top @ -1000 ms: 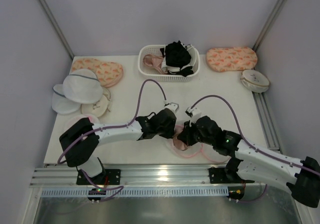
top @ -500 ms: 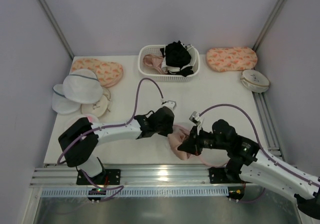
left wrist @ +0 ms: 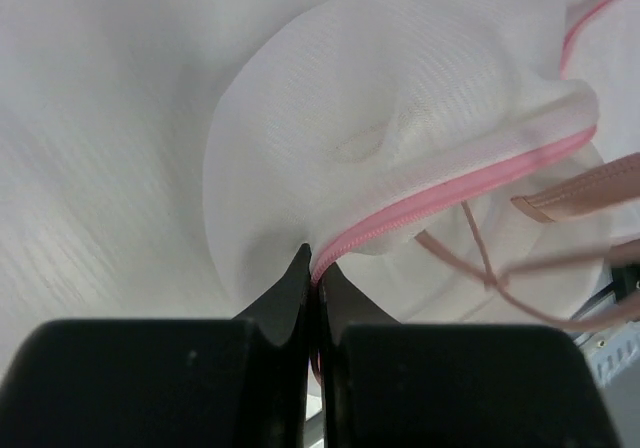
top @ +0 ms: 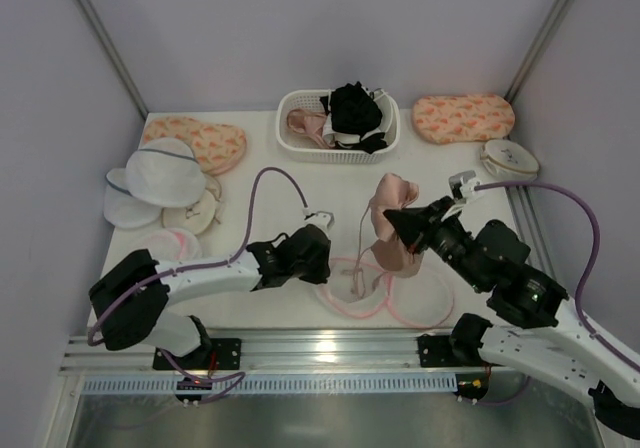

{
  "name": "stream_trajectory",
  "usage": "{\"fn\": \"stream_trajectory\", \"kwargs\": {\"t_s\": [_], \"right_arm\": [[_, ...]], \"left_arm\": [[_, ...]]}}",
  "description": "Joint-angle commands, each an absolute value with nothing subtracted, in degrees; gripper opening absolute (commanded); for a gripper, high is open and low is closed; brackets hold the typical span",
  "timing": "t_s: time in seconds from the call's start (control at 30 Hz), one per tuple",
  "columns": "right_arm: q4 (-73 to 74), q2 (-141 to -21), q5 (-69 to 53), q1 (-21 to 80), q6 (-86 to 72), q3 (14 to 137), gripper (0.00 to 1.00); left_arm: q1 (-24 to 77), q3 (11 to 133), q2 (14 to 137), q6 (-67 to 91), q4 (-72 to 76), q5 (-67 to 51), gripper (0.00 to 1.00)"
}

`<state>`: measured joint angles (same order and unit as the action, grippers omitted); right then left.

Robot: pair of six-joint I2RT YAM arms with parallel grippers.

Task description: Unzip the laundry bag and remove the bra

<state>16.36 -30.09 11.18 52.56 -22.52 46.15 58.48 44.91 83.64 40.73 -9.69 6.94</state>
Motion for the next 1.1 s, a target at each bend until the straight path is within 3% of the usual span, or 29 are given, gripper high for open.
{"fn": "stream_trajectory", "kwargs": {"t_s": [0.0,0.13,0.53,0.87,1.07], "right_arm": [[11.6,-36.5,26.6,52.7,-18.1,51.1,0.04],[7.5,-47.3,32.2,50.2,-13.5,58.3,0.04],[0.4,-74.2,19.9,35.7,-8.3,82.0,0.03],[2.9,-99.6,10.5,28.6,-7.6,113.0,0.04],[-7.2,-110.0,8.9,26.4,-6.7,124.5,0.04]], "left_arm": [[58.2,43.4,79.0,42.2,-8.3,7.8,0.0],[58.2,41.4,76.8,42.8,-8.4,7.4,0.0],[58.2,37.5,73.0,43.9,-7.8,6.4,0.0],[58.2,36.7,68.5,44.3,-9.3,6.2,0.0],[58.2,35.6,66.2,45.4,-10.0,6.0,0.0]]}}
